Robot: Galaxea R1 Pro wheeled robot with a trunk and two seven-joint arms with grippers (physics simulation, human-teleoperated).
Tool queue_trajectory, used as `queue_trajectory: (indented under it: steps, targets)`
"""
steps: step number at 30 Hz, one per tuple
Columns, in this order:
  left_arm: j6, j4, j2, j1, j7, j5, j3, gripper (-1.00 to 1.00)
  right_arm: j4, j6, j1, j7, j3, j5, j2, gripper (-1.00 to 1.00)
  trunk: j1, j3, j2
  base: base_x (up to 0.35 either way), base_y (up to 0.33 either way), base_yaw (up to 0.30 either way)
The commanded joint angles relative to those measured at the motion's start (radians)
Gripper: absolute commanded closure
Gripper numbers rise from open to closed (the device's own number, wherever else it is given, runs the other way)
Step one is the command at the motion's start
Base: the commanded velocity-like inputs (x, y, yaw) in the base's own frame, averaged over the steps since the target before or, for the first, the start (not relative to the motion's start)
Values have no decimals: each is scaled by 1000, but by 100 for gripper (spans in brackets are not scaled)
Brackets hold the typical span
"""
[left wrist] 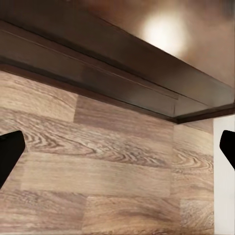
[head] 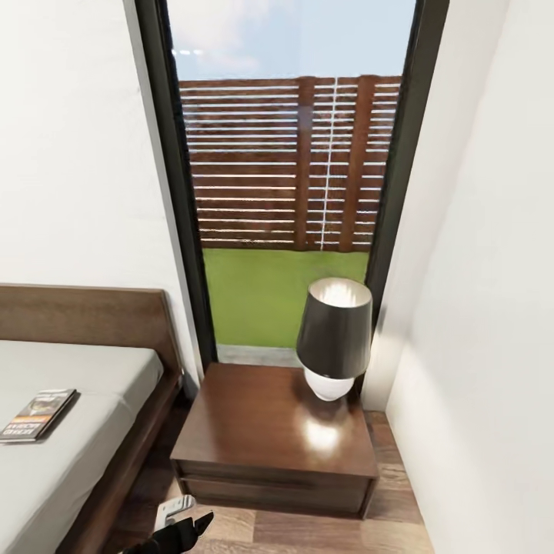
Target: In the bedroom, move the book from the bed onto either nightstand, and place the two sandals side by side next to the bed.
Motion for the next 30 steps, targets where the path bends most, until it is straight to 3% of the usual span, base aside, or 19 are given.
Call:
queue_trajectory:
  steps: [1, 6, 20, 30]
  targets:
    - [-6, 0, 0, -1, -2, -11, 7, -100, 1, -3, -1, 4, -8, 7, 0, -100, 0, -1, 0, 265, 176, 0]
    - [-6, 0, 0, -1, -2, -11, 7, -100, 1, -3, -1, 4, -8, 7, 0, -100, 0, -1, 0, 254, 153, 0]
    - [-6, 0, 0, -1, -2, -11, 7, -100, 1, -3, -1, 4, -8, 7, 0, -100, 0, -1, 0, 41, 42, -80]
    - [-6, 0, 0, -1, -2, -11, 7, -100, 1, -3, -1, 4, -8, 7, 0, -100, 0, -1, 0, 272, 165, -1]
